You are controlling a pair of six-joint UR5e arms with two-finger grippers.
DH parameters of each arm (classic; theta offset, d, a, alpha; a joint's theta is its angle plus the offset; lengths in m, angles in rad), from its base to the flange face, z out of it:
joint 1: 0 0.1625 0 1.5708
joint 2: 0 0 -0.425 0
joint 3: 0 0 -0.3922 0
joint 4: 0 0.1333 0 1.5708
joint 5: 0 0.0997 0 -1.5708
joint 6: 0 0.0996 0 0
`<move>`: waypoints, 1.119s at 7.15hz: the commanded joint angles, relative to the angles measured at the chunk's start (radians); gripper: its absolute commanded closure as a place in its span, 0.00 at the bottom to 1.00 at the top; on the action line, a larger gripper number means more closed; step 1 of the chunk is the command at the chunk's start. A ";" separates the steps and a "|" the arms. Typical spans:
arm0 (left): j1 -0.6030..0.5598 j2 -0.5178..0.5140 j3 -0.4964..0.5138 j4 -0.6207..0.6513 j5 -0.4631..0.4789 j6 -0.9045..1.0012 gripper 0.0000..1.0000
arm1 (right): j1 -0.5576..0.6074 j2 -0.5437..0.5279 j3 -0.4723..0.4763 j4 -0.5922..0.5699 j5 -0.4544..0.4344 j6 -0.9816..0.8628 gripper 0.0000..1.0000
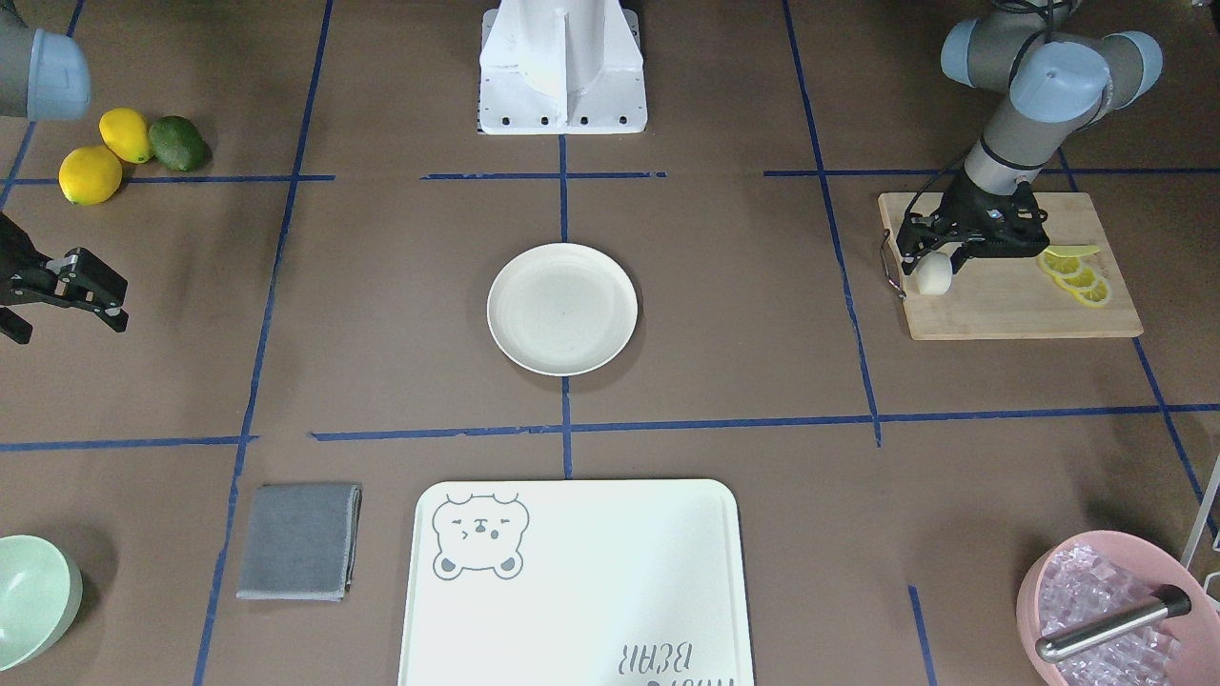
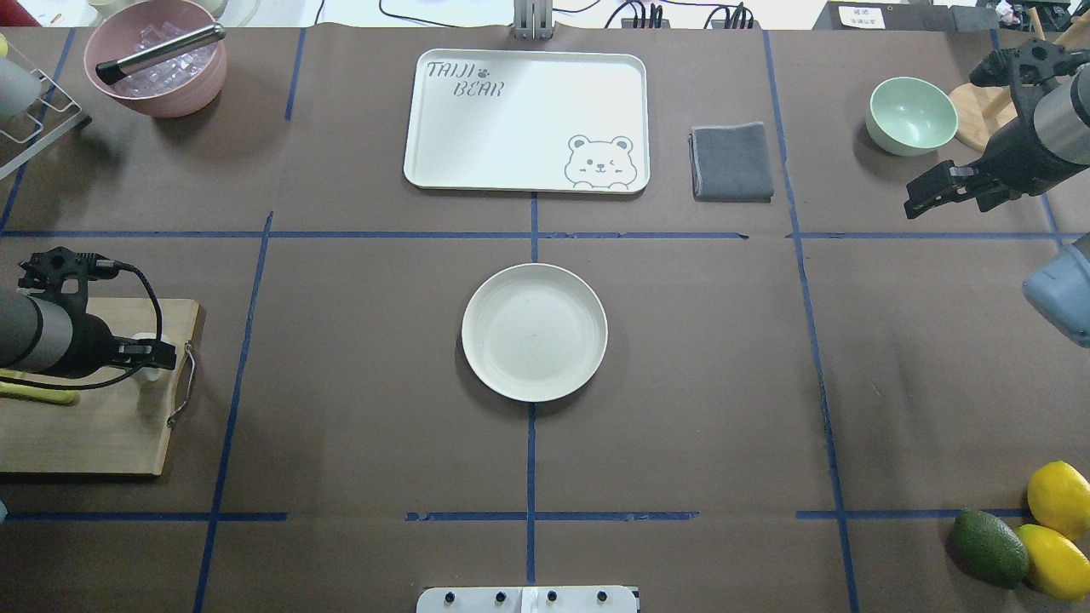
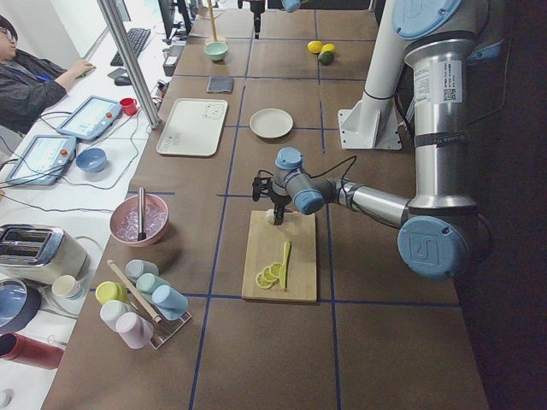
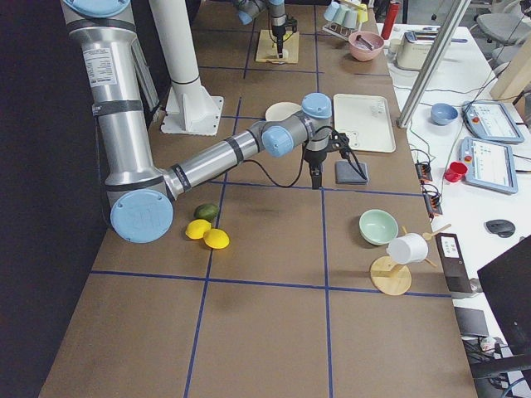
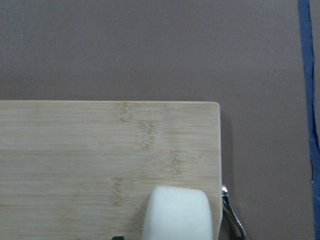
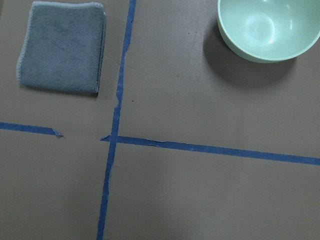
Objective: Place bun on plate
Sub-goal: 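Grasp the white bun on the cutting board with the left gripper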
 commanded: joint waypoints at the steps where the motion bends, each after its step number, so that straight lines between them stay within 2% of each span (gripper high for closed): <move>1: -0.005 0.006 -0.007 0.000 0.003 0.000 0.64 | 0.000 0.000 -0.001 0.000 -0.002 0.001 0.00; 3: -0.010 0.006 -0.009 0.000 0.003 -0.001 0.72 | -0.002 0.000 -0.003 0.000 -0.003 0.002 0.00; 6: -0.071 0.006 -0.061 0.018 -0.008 0.002 0.74 | 0.000 0.000 0.000 0.000 0.000 0.002 0.00; 8: -0.073 -0.030 -0.146 0.157 -0.007 0.000 0.72 | 0.000 -0.002 0.002 0.000 0.000 0.004 0.00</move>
